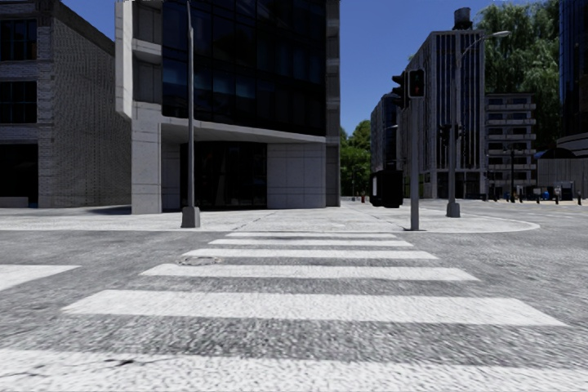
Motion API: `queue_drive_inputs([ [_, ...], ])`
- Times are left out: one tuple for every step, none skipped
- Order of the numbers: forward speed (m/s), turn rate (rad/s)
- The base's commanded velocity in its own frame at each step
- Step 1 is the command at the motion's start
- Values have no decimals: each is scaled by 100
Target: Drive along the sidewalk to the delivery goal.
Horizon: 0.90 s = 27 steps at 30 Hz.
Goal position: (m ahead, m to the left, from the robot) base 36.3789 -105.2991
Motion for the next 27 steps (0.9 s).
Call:
queue_drive_inputs([
  [200, 0],
  [200, 0],
  [200, 0],
  [200, 0],
  [200, 0],
  [200, 0],
  [200, 0],
  [200, 0],
  [200, 0],
  [200, -20],
  [200, -49],
  [200, -66],
  [200, -66],
  [200, -72],
  [200, -74],
  [200, -35],
  [200, -15],
  [200, -1],
  [200, 0],
  [200, 0],
  [200, 0],
  [200, 0],
  [200, 0],
  [200, 0],
  [200, 0],
  [200, 0],
  [200, 0],
])
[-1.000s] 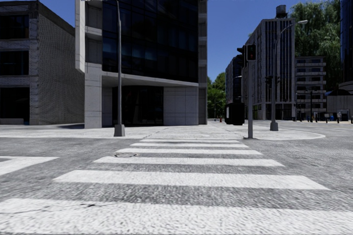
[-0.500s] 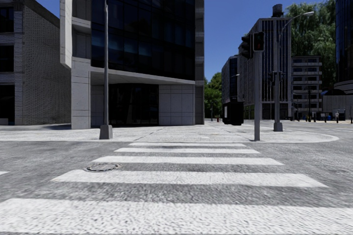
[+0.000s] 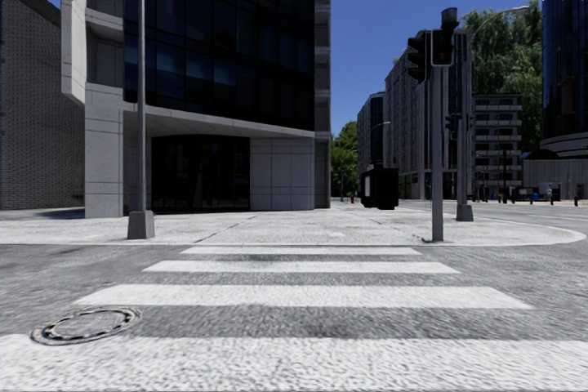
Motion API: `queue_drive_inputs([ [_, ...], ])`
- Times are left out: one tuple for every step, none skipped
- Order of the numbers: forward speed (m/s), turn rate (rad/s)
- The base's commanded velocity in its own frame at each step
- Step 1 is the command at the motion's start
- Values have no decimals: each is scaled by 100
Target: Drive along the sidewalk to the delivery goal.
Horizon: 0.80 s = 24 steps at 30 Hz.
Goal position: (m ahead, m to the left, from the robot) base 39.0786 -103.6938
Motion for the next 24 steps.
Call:
queue_drive_inputs([
  [200, 0],
  [200, 0],
  [200, 0],
  [200, -8],
  [200, -34],
  [200, -34],
  [200, -50],
  [200, -70],
  [200, -77],
  [200, -76],
  [200, -21],
  [200, -4],
  [200, 0],
  [200, 0],
  [200, 0],
  [200, 0],
  [200, 0],
  [200, 0],
  [200, 0],
  [200, 0],
  [200, 0],
  [200, 0],
  [200, 0],
  [200, -32],
])
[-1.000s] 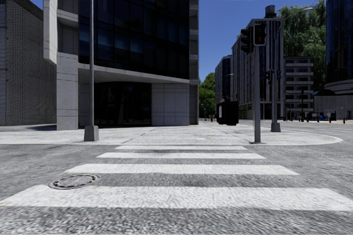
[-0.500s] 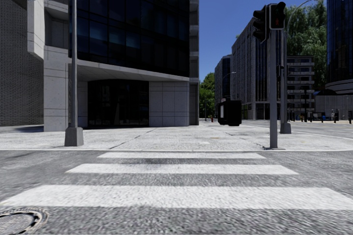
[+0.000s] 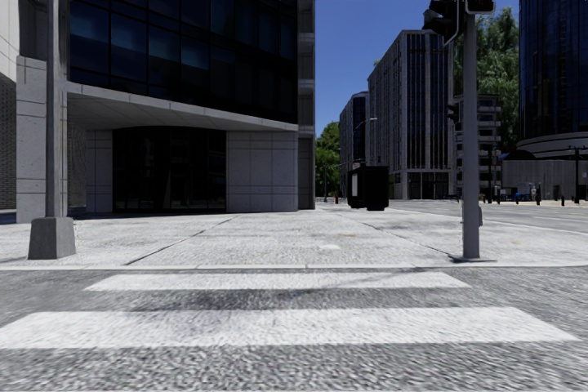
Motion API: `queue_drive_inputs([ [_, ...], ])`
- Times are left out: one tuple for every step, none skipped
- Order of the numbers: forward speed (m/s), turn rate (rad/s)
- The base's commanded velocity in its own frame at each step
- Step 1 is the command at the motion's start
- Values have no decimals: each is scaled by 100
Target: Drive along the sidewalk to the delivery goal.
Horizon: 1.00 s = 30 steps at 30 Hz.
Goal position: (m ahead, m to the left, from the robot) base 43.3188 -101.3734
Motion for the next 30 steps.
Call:
queue_drive_inputs([
  [200, -48],
  [200, -48],
  [200, -94],
  [200, -103],
  [200, -104],
  [200, -57],
  [200, -8],
  [200, 0],
  [200, 0],
  [200, 0],
  [200, 0],
  [200, 0],
  [200, 0],
  [200, 0],
  [200, 0],
  [200, 0],
  [200, 0],
  [199, 0],
  [177, 0],
  [167, 0],
  [153, 0],
  [131, 0],
  [120, 0],
  [117, 0],
  [117, 0],
  [117, 0],
  [116, 0],
  [116, 0],
  [116, 0],
  [116, 0],
])
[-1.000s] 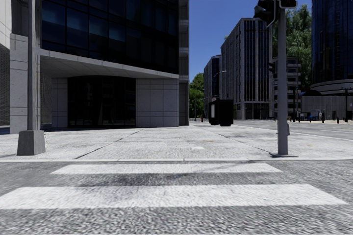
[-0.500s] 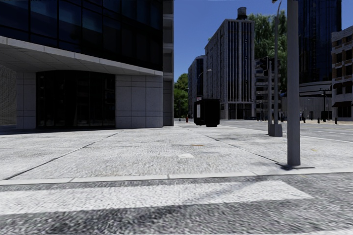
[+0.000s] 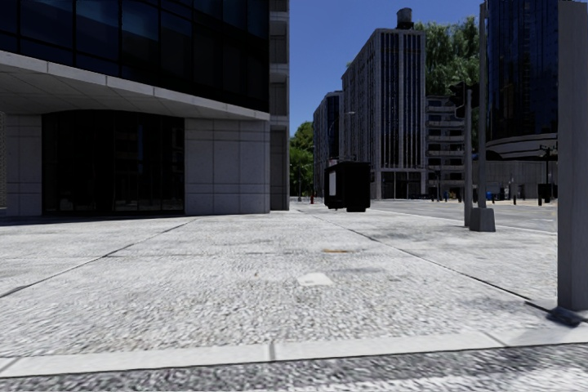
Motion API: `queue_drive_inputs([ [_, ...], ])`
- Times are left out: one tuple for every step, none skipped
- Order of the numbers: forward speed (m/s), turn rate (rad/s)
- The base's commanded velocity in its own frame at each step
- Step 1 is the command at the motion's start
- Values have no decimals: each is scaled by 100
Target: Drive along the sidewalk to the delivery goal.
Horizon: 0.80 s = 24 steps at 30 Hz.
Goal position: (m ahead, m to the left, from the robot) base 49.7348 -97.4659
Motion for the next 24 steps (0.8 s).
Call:
queue_drive_inputs([
  [116, 0],
  [116, 0],
  [116, 0],
  [116, 0],
  [116, 0],
  [116, 0],
  [116, 0],
  [116, 0],
  [116, 0],
  [116, 0],
  [116, 0],
  [116, 0],
  [123, 0],
  [139, 0],
  [146, 0],
  [146, 0],
  [148, 0],
  [149, 0],
  [149, 0],
  [150, 0],
  [150, 0],
  [150, 0],
  [150, 0],
  [150, 0],
])
